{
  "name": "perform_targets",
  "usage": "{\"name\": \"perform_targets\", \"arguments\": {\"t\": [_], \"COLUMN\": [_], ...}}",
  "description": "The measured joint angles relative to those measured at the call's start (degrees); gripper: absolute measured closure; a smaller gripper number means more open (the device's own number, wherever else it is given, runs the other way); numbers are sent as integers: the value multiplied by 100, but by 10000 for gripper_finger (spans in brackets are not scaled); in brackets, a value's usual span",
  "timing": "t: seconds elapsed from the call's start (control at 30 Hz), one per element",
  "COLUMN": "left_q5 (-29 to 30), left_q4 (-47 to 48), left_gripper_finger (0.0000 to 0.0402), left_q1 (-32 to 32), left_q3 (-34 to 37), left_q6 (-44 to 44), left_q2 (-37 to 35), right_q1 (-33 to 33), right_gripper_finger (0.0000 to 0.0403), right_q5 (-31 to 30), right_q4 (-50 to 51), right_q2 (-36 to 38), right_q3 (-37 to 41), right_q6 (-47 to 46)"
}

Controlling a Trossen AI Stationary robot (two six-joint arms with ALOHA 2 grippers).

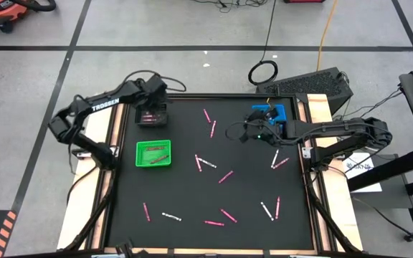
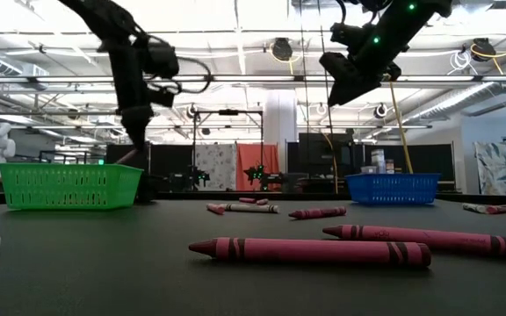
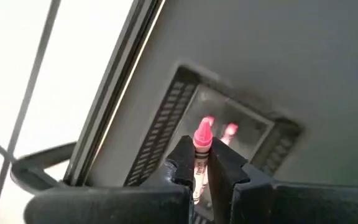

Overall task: Sort crayons
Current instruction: Put the pink crayon into the black bin, then put the red crayon into the green bin

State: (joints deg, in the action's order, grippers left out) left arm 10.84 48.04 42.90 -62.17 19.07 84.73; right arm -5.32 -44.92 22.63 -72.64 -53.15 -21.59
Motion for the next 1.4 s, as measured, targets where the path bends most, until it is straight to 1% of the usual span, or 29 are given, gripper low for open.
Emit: {"name": "perform_targets", "arguments": {"t": [0.1,0.37,0.43,0.53,0.73,0.83,0.93,1.1,1.17,1.3,1.4], "left_q5": [-2,-1,-1,0,10,10,10,10,10,10,4], "left_q4": [284,357,353,348,344,336,331,329,333,331,344], "left_gripper_finger": [384,384,384,384,383,369,343,309,305,305,305], "left_q1": [203,388,397,403,404,402,400,395,395,342,223], "left_q3": [0,2,2,2,2,2,2,2,-3,-231,-430], "left_q6": [186,289,306,559,582,584,586,560,524,260,234], "left_q2": [241,754,808,844,870,870,870,870,870,812,610], "right_q1": [0,0,0,0,0,0,0,-11,-79,-328,-505], "right_gripper_finger": [277,277,277,277,277,277,277,277,277,277,277], "right_q5": [21,21,21,23,23,60,293,391,655,1455,1662], "right_q4": [37,63,63,63,62,63,62,-35,-300,-1005,-1346], "right_q2": [-2,-2,-2,-2,-2,-2,-4,-4,-4,-83,-191], "right_q3": [0,0,0,0,0,0,0,0,0,-2,-2], "right_q6": [-2,-2,-2,-2,-2,-2,-4,-35,-23,-8,-19]}}
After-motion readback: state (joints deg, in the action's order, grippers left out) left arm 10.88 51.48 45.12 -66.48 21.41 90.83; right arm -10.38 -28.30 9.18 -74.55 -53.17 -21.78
